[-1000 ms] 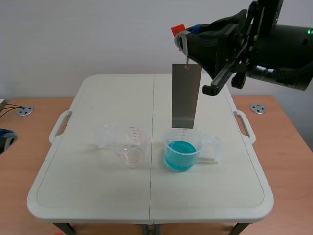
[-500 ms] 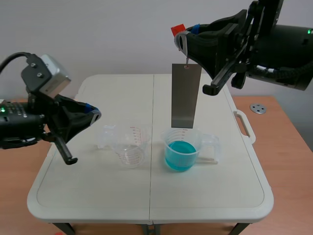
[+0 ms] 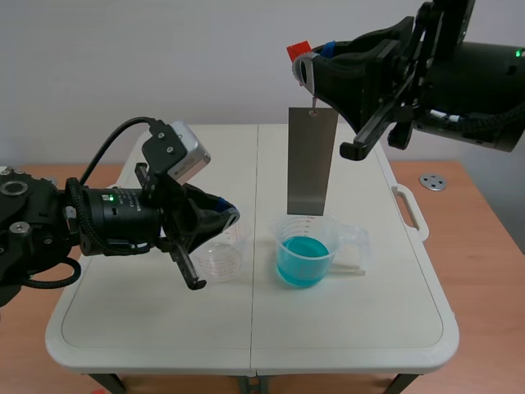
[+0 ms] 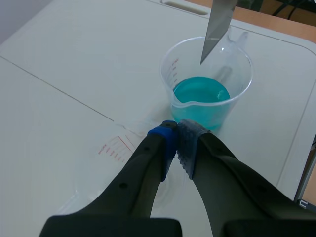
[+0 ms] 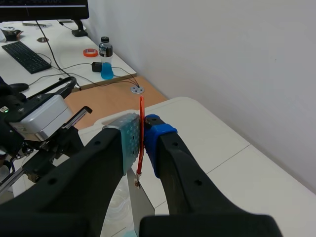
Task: Hold the metal plate by the orange handle, dip it into the blue solution, take it out and point at it, then put the plate back in the beaker on the left.
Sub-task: 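Raise the plate and point at it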
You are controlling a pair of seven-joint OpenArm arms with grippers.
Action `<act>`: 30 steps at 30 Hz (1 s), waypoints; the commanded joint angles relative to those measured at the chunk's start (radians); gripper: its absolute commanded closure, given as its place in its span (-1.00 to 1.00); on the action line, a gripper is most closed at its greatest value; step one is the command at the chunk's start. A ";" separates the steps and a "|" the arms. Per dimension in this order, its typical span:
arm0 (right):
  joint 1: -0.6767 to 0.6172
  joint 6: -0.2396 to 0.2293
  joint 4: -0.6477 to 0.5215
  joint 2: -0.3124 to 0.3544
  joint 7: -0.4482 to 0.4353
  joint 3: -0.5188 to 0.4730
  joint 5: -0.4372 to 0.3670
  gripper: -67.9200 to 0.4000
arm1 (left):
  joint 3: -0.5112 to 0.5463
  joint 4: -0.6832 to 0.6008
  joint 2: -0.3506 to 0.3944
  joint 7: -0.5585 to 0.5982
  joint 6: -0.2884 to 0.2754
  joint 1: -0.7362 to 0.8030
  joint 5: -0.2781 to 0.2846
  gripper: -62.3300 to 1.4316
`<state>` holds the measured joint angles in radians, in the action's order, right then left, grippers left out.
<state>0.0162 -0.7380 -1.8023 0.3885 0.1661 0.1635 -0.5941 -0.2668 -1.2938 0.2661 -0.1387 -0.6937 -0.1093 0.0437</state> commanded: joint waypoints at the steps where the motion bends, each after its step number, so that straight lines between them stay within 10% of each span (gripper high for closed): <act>1: 0.011 -0.008 -0.022 0.007 -0.014 -0.008 -0.016 0.96 | -0.001 -0.008 -0.011 0.014 -0.002 -0.019 -0.003 0.87; 30: 0.011 -0.008 -0.022 0.005 -0.013 -0.008 -0.016 0.96 | -0.048 0.055 -0.052 0.015 0.001 -0.057 -0.038 0.87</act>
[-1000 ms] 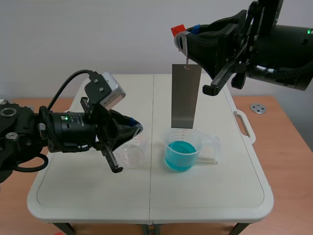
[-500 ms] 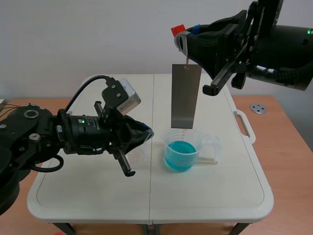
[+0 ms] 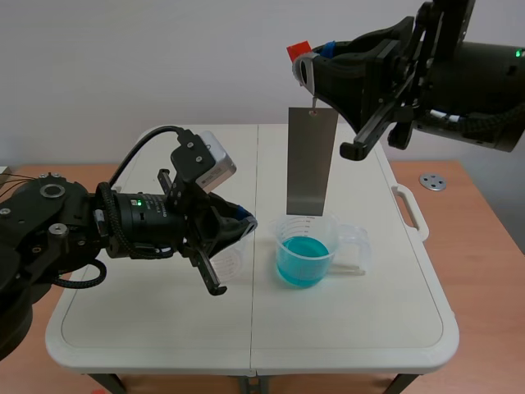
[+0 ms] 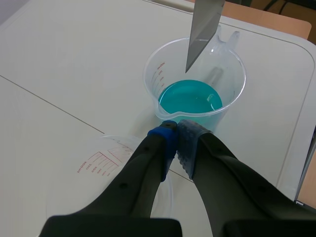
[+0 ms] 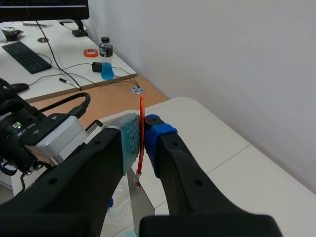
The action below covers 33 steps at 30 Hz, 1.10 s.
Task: Hold the metal plate by the orange handle, dip it into the blue solution, take it out and point at it, then put the plate back in the beaker on the left.
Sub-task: 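Raise the plate and point at it, then put the plate into the left beaker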
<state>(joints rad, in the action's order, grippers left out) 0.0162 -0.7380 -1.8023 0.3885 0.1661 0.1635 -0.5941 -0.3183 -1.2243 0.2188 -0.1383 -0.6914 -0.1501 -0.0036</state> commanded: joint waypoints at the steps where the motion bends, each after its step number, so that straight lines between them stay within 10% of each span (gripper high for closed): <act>1: 0.011 -0.008 -0.022 0.005 -0.011 -0.008 -0.016 0.96 | 0.004 -0.014 -0.002 0.019 0.000 -0.016 0.010 0.87; 11: 0.011 -0.008 -0.022 0.005 -0.007 -0.008 -0.016 0.96 | 0.108 -0.132 0.210 0.102 0.001 0.084 0.092 0.87; 21: 0.011 -0.008 -0.022 0.005 -0.007 -0.008 -0.016 0.96 | 0.470 -0.258 0.458 0.277 0.029 0.493 0.188 0.87; 33: 0.011 -0.008 -0.022 0.005 -0.007 -0.008 -0.016 0.96 | 0.676 -0.229 0.488 0.334 0.211 0.986 0.164 0.87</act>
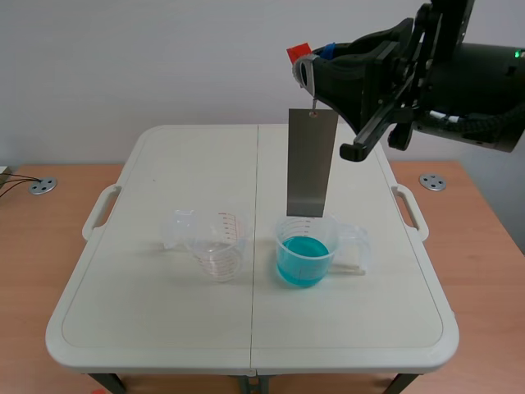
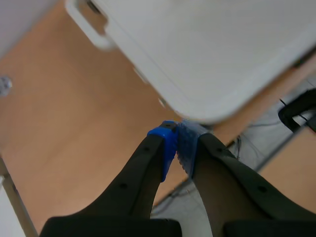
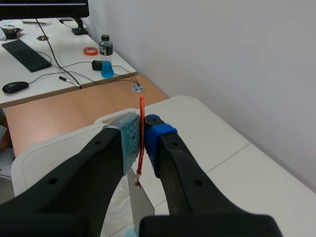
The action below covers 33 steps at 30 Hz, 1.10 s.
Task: Hold the metal plate by the orange handle, dip it into the blue solution, take it out and point at it, then put the plate back in the beaker on the left.
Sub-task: 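Put the plate into the left beaker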
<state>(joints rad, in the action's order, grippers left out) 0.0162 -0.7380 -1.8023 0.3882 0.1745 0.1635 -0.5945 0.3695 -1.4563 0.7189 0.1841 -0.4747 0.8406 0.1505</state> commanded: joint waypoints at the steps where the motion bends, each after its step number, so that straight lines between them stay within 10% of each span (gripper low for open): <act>1: 0.011 -0.008 -0.022 0.005 -0.016 -0.008 -0.016 0.96 | -0.012 0.009 -0.019 0.011 -0.005 0.019 0.010 0.87; 33: 0.143 -0.007 -0.021 -0.086 0.009 0.082 -0.010 0.96 | -0.355 0.313 -0.173 -0.050 -0.008 0.071 -0.042 0.87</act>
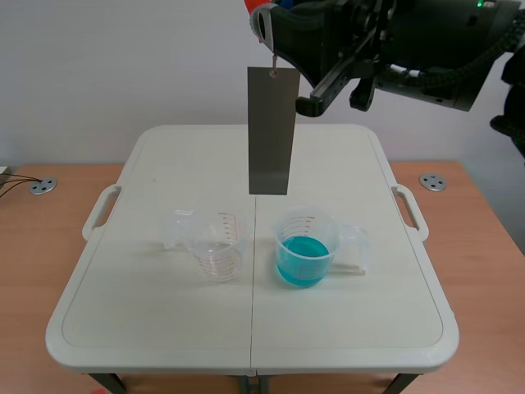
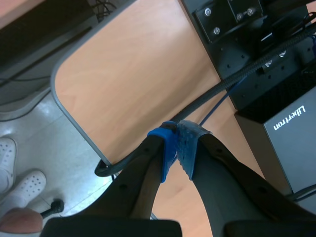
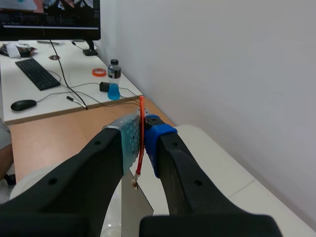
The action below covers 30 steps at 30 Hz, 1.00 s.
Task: Hold the metal plate by the orange handle, dip it into the blue solution, take it out and point at it, then put the plate back in the beaker on the left.
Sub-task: 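Put the plate into the left beaker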
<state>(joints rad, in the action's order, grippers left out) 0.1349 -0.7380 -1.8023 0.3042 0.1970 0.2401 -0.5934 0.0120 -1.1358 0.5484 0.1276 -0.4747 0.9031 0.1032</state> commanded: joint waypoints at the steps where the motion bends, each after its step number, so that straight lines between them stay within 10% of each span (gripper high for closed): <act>1: 0.030 -0.003 -0.021 -0.008 -0.011 0.012 -0.011 0.96 | 0.000 -0.004 -0.002 0.007 -0.008 0.008 0.005 0.87; 30: 0.132 0.039 0.131 -0.250 0.038 0.201 0.185 0.96 | -0.001 0.008 -0.002 0.003 -0.010 -0.009 0.008 0.87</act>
<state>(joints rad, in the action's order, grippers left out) 0.2401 -0.7033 -1.6646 0.0574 0.2493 0.4416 -0.4038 0.0086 -1.1225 0.5484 0.1242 -0.4751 0.8864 0.1059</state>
